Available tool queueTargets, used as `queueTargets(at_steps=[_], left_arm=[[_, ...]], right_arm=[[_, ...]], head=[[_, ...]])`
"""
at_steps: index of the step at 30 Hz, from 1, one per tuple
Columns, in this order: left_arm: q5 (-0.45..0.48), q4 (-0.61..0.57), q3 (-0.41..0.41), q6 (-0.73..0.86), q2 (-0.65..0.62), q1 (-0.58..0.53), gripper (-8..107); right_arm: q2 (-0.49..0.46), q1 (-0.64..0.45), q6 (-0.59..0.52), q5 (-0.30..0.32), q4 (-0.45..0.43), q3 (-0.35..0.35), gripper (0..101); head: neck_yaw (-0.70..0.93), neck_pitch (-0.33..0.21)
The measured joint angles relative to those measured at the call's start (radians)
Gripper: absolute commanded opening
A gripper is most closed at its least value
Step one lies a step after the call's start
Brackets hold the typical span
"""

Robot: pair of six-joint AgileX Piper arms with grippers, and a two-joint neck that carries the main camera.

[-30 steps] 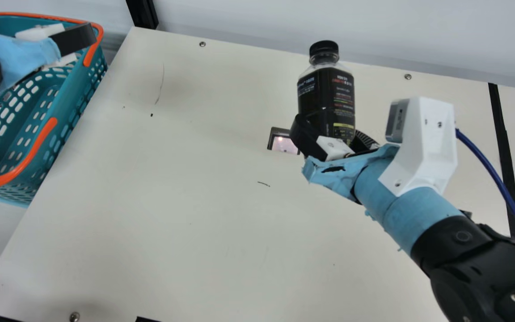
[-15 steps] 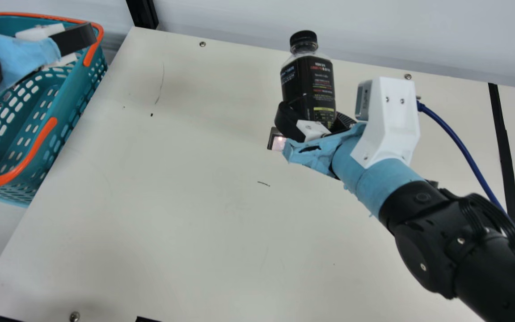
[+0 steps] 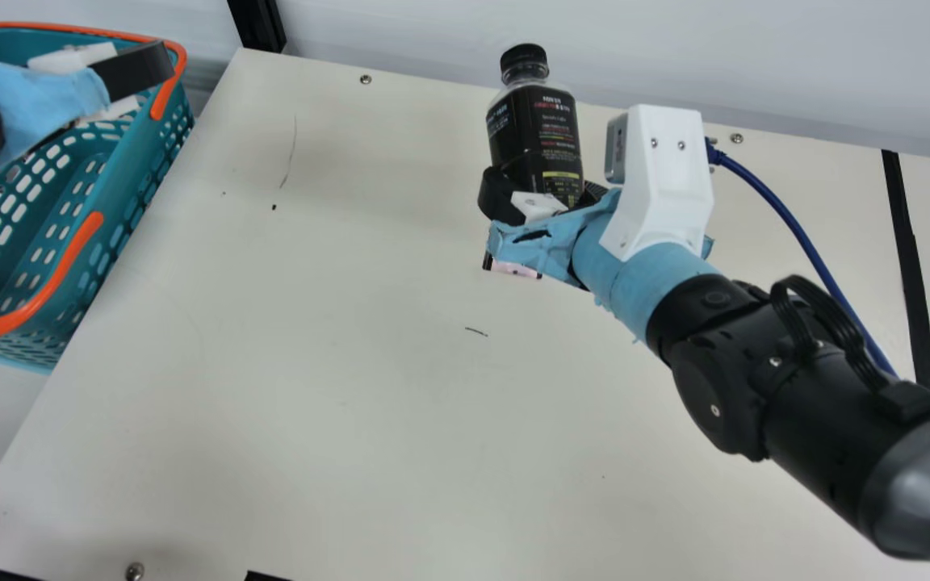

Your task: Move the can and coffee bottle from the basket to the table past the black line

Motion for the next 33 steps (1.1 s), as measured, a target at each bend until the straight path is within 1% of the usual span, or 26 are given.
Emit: queueTargets(at_steps=[5, 12, 22, 29, 33], left_arm=[[0.000, 0.000, 0.000, 0.000, 0.000, 0.000, 90], [0.000, 0.000, 0.000, 0.000, 0.000, 0.000, 90], [0.000, 0.000, 0.000, 0.000, 0.000, 0.000, 90], [0.000, 0.000, 0.000, 0.000, 0.000, 0.000, 90], [0.000, 0.000, 0.000, 0.000, 0.000, 0.000, 90]], right_arm=[[0.021, -0.001, -0.036, 0.019, 0.020, -0.021, 0], [0.038, -0.007, -0.121, 0.049, 0.055, -0.043, 0], [0.049, -0.010, -0.224, 0.067, 0.128, -0.058, 0], [0.045, -0.049, -0.304, 0.066, 0.196, -0.055, 0], [0.029, -0.091, -0.366, 0.058, 0.257, -0.032, 0]], head=[[0.000, 0.000], [0.000, 0.000], [0.000, 0.000], [0.000, 0.000], [-0.067, 0.005]])
